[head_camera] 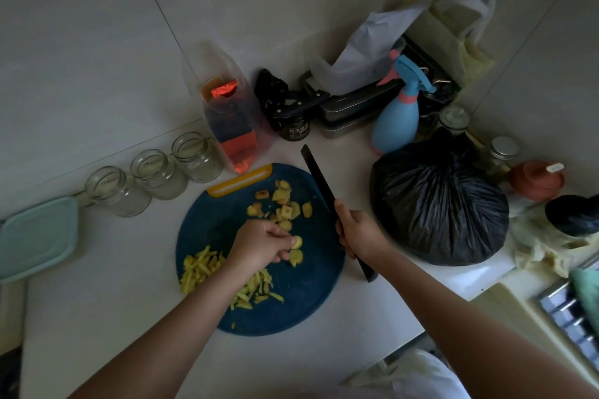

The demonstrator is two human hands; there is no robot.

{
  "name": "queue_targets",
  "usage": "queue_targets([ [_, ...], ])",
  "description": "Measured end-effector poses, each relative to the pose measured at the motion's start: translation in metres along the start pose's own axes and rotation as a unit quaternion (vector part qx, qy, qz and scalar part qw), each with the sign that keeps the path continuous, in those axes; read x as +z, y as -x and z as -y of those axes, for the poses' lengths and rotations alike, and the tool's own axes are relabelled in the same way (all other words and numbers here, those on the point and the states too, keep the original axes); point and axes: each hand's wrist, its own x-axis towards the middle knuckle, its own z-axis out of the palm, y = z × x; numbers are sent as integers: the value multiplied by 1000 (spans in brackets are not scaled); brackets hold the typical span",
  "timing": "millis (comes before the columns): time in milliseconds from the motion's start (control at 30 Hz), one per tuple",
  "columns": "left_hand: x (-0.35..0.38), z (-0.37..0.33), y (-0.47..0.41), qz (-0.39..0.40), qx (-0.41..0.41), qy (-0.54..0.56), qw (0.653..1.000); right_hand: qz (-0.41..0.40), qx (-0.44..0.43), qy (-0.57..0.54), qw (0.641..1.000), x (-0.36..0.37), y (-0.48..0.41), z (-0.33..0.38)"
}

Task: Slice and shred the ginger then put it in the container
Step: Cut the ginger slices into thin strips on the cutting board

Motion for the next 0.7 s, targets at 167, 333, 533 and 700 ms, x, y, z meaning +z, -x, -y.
queue_targets([
  [167, 14, 20, 12, -22, -20, 13, 999, -5, -5, 1, 1000, 1, 1, 1],
  [333, 10, 23, 11, -62, -2, -26, 998, -5, -10, 10, 1000, 2, 1, -1],
  [533, -2, 2, -7, -134, 37, -73, 988, -13, -11, 11, 1000, 4, 1, -2],
  [700, 8, -2, -15, -137, 13, -151, 979, -13, -11, 14, 1000, 5, 1, -2],
])
